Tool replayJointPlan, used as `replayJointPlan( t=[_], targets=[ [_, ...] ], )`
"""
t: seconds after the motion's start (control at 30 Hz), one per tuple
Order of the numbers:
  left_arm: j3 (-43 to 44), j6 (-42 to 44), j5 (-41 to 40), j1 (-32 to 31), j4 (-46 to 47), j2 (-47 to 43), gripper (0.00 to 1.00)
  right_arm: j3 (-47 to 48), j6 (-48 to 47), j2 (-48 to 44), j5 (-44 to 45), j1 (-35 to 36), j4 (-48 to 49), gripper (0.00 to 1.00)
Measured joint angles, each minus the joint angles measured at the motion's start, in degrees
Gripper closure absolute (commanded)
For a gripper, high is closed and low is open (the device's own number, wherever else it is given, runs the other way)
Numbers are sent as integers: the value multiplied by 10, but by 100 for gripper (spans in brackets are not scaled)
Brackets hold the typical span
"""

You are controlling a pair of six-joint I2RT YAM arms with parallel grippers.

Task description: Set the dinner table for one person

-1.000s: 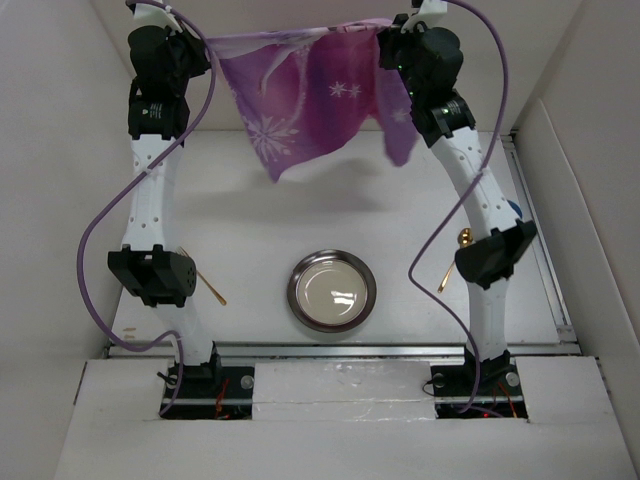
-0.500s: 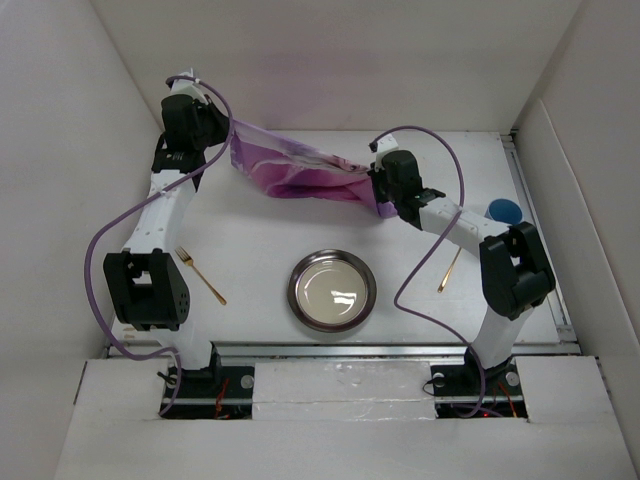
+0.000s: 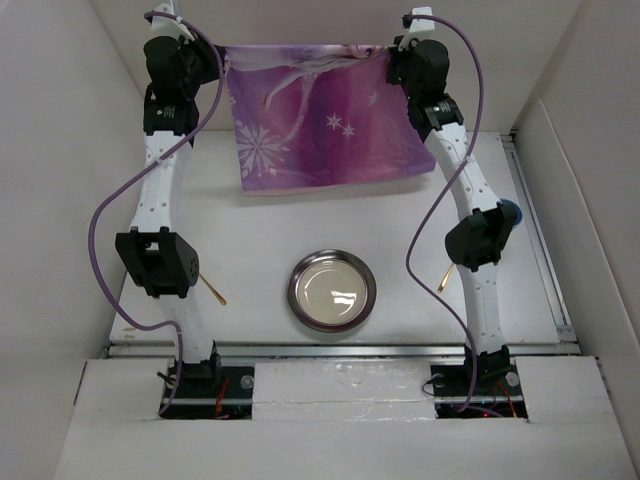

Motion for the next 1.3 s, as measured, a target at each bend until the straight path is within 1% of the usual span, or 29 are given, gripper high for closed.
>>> replayJointPlan(
  t=[0.03, 0.1, 0.17, 0.2, 0.23, 0.3, 0.33, 0.37, 0.43, 0.47, 0.5, 0.57, 0.67, 0.8, 0.93, 1.0, 1.03, 1.07, 1.13, 1.17, 1.2, 1.23, 1.27, 1.3],
  targets=[
    [26, -2, 1, 0, -6, 10, 100, 21, -2, 9, 1, 0, 3, 99],
    [52, -6, 2, 0, -12, 17, 100, 12, -8, -2, 0, 0, 9, 99],
    [55, -8, 5, 0, -13, 11, 100, -58, -17, -43, -9, 0, 38, 97],
    [39, -9, 6, 1, 2, 1, 100, -98, -22, -67, -16, 0, 47, 97],
    [-5, -10, 6, 1, 23, -23, 100, -144, -28, -95, -24, 0, 60, 97],
    [-116, -14, 7, 1, 63, -85, 100, -274, -40, -169, -41, 2, 101, 100],
    [-180, -15, 7, 1, 80, -121, 100, -340, -45, -208, -47, 3, 116, 100],
    [-236, -17, 5, 1, 90, -153, 100, -411, -49, -245, -50, 7, 144, 97],
    [-339, -23, -3, 1, 121, -209, 100, -555, -49, -320, -62, 19, 184, 89],
    [-387, -26, -10, 1, 128, -235, 100, -606, -47, -345, -64, 26, 192, 74],
    [-430, -30, -19, 1, 136, -257, 100, -661, -41, -369, -64, 35, 211, 66],
    [-505, -39, -36, 5, 146, -292, 100, -759, -26, -404, -59, 52, 223, 58],
    [-575, -49, -52, 12, 148, -317, 100, -855, 6, -429, -50, 68, 224, 46],
    [-635, -55, -67, 13, 144, -333, 100, -935, 62, -474, -42, 70, 200, 43],
    [-667, -61, -84, 13, 136, -350, 100, -970, 134, -551, -56, 47, 194, 42],
    [-671, -64, -93, 13, 129, -358, 100, -991, 172, -583, -68, 33, 208, 45],
    [-671, -65, -96, 13, 126, -362, 100, -1009, 193, -597, -73, 27, 215, 48],
    [-671, -66, -97, 13, 123, -367, 100, -1023, 210, -603, -77, 23, 220, 59],
    [-671, -68, -101, 13, 109, -379, 100, -1058, 240, -600, -96, 18, 229, 86],
    [-671, -68, -106, 13, 102, -387, 100, -1072, 251, -590, -103, 17, 228, 94],
    [-672, -69, -110, 13, 98, -395, 100, -1079, 260, -581, -106, 17, 225, 86],
    [-674, -69, -114, 13, 98, -402, 100, -1086, 270, -558, -113, 16, 220, 86],
    [-676, -70, -116, 13, 98, -410, 100, -1086, 278, -538, -122, 13, 216, 65],
    [-677, -72, -118, 13, 97, -416, 100, -1085, 286, -517, -131, 9, 216, 54]
  ],
)
